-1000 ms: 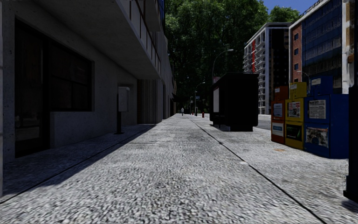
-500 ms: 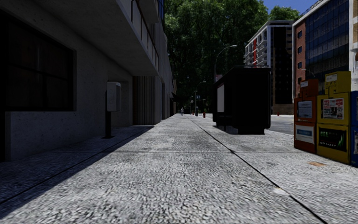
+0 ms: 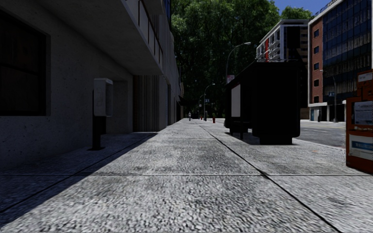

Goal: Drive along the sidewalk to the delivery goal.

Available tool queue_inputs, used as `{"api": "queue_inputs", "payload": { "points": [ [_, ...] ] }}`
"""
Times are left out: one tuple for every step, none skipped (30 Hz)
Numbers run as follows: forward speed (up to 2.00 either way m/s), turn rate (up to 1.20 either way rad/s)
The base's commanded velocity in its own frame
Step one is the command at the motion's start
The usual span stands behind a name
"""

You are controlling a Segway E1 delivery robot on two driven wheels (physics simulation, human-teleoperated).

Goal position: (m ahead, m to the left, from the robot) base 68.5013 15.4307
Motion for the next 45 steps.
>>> {"api": "queue_inputs", "payload": {
  "points": [
    [2.00,0.00],
    [2.00,0.00],
    [2.00,0.00],
    [2.00,0.00],
    [2.00,0.00],
    [2.00,0.00],
    [2.00,0.00],
    [2.00,0.00],
    [2.00,0.00],
    [2.00,0.00],
    [2.00,0.00],
    [2.00,0.00],
    [2.00,0.00],
    [2.00,0.00],
    [2.00,0.00],
    [2.00,0.00],
    [2.00,0.00],
    [2.00,0.00],
    [2.00,0.00],
    [2.00,0.00],
    [2.00,0.00],
    [2.00,0.00],
    [2.00,0.00],
    [2.00,0.00],
    [2.00,0.00],
    [2.00,0.00],
    [2.00,0.00],
    [2.00,0.00],
    [2.00,0.00],
    [2.00,0.00],
    [2.00,-0.03],
    [2.00,-0.15],
    [2.00,-0.21],
    [2.00,-0.21],
    [2.00,-0.22],
    [2.00,-0.22],
    [2.00,-0.22],
    [2.00,-0.22],
    [2.00,-0.22],
    [2.00,-0.12],
    [2.00,0.00],
    [2.00,0.00],
    [2.00,0.00],
    [2.00,0.00],
    [2.00,0.00]
  ]
}}
